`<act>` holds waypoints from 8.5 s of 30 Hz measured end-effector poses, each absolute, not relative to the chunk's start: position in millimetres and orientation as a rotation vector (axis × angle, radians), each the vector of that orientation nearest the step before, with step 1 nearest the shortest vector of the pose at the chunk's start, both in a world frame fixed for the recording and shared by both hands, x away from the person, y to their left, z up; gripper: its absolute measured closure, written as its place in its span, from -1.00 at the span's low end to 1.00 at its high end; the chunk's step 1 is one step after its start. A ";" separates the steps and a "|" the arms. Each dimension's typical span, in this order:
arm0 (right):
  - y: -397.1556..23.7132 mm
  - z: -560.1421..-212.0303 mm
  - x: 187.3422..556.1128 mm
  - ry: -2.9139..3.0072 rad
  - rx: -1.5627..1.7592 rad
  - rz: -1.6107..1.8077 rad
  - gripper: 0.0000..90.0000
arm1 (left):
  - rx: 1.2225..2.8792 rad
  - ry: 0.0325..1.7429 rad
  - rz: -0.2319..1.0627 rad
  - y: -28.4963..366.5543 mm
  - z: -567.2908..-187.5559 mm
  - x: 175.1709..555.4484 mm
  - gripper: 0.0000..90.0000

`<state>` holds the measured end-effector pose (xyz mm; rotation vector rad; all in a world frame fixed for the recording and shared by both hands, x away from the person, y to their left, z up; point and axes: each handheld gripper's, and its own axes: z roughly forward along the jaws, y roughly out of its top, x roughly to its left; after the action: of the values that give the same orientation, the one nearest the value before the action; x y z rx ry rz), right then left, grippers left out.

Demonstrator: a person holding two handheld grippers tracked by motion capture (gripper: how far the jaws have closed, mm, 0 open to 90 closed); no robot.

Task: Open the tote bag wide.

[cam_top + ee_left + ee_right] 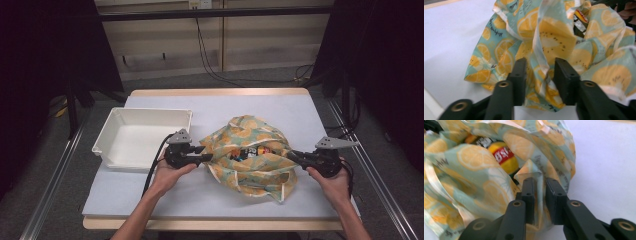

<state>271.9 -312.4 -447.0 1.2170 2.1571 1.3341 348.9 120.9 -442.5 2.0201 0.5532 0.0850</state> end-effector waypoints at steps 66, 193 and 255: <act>-251.7 -462.4 226.5 2.601 0.922 1.335 0.93 | 2.175 0.379 0.105 -7.8 -429.4 389.2 0.29; -305.6 -481.4 288.5 2.236 1.366 1.014 1.00 | 2.243 0.107 -0.103 -51.3 -486.4 284.8 0.73; -294.9 -441.8 251.1 2.180 1.238 1.280 0.07 | 2.410 -0.084 0.221 -65.5 -457.9 323.7 0.72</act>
<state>251.1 -294.9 -441.8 1.2384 2.1803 1.2798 323.7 -65.5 -457.9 2.4102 -0.0836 0.2208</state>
